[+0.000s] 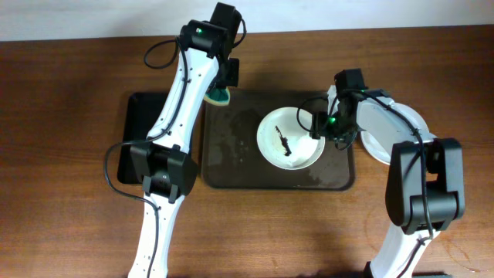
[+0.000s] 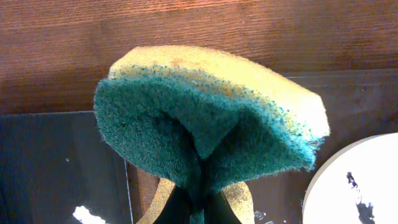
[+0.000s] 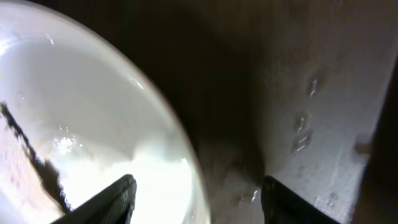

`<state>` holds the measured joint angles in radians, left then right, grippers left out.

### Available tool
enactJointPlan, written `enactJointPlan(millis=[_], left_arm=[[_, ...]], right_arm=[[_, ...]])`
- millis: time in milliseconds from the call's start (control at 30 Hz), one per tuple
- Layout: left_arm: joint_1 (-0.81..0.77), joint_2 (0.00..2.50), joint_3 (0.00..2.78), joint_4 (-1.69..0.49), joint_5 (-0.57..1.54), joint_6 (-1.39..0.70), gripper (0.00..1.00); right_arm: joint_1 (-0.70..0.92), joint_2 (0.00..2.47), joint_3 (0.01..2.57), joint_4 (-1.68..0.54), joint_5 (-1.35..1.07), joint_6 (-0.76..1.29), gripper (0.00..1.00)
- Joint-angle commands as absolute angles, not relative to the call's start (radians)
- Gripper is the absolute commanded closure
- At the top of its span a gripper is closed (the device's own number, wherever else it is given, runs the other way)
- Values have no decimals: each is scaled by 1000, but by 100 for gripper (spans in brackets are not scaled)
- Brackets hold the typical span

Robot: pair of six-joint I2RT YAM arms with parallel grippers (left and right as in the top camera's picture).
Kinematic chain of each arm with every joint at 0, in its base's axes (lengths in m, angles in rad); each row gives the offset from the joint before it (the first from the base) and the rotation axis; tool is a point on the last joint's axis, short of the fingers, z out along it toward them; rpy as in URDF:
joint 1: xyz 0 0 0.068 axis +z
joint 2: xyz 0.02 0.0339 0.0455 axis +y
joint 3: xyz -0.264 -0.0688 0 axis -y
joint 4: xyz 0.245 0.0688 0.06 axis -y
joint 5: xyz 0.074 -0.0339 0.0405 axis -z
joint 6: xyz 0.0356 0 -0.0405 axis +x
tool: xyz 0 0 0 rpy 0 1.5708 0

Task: Clean dirty plates on tray and stack at the side
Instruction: 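Scrub the held plate with the sponge in the left gripper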

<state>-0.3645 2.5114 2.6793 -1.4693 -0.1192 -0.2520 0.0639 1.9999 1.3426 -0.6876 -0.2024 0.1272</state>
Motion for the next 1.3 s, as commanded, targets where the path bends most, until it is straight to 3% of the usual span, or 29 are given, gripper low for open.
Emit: enactJointPlan(millis=[0, 67, 133, 167, 333, 533, 733, 933, 1100, 1267], left_arm=[[-364, 2508, 2701, -1467, -115, -261, 100], [-364, 2508, 2698, -1467, -115, -261, 100], [-364, 2508, 2689, -1466, -105, -262, 100], [-364, 2508, 2682, -1464, -76, -262, 100], [-415, 2508, 2535, -1381, 13, -254, 100], [-561, 2508, 2258, -1087, 80, -231, 100], [-622, 2544, 2241, -916, 94, -252, 100], [-606, 2590, 2241, -968, 179, -266, 100], [-506, 2664, 2241, -1103, 248, -345, 100], [-454, 2664, 2257, -1380, 165, -113, 100]], right_arm=[[59, 2043, 1349, -609, -219, -31, 38], [59, 2088, 1349, -587, -232, -30, 57], [59, 2096, 1348, -587, -236, -7, 89], [59, 2096, 1348, -587, -236, 25, 96], [64, 2096, 1324, -627, -236, 374, 96], [91, 2096, 1322, -647, -228, 372, 96], [91, 2096, 1322, -665, -228, 372, 96], [91, 2096, 1322, -673, -228, 372, 96], [83, 2101, 1311, -729, -328, 318, 96], [64, 2101, 1228, -654, -439, 293, 96]])
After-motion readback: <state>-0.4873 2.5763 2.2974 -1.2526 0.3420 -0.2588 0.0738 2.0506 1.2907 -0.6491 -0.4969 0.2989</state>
